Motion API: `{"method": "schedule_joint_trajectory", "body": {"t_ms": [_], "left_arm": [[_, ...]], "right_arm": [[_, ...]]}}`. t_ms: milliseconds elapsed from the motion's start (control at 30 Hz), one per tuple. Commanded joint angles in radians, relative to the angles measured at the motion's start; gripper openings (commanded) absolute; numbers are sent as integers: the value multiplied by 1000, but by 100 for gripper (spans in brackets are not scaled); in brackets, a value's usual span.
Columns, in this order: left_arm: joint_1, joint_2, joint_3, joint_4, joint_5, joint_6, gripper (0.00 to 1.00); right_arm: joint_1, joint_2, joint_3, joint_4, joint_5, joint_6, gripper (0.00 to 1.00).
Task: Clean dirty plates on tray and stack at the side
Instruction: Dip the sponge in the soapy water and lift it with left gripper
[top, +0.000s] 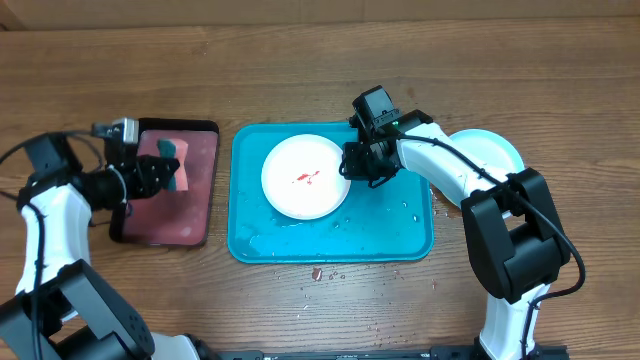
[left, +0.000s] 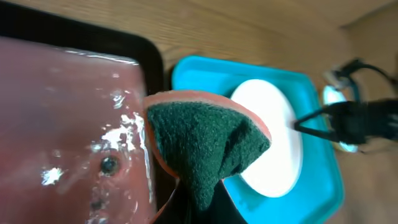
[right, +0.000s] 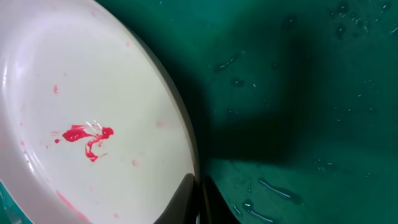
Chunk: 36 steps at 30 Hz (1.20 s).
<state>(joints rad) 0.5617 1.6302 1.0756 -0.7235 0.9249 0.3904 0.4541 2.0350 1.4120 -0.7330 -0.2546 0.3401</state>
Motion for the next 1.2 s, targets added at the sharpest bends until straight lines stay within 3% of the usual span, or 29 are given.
{"method": "schedule_joint_trajectory", "body": {"t_ms": [0,867,1167], "left_arm": [[50,-30,-14,-14,198,160,4],[63,-29,-14,-11,164,148,4],[32,-29,-14,-22,51,102,4]], "right_arm": [[5,6,-6,6,8,5,4],[5,6,-6,6,8,5,4],[5,6,-6,-5,6,5,4]]}}
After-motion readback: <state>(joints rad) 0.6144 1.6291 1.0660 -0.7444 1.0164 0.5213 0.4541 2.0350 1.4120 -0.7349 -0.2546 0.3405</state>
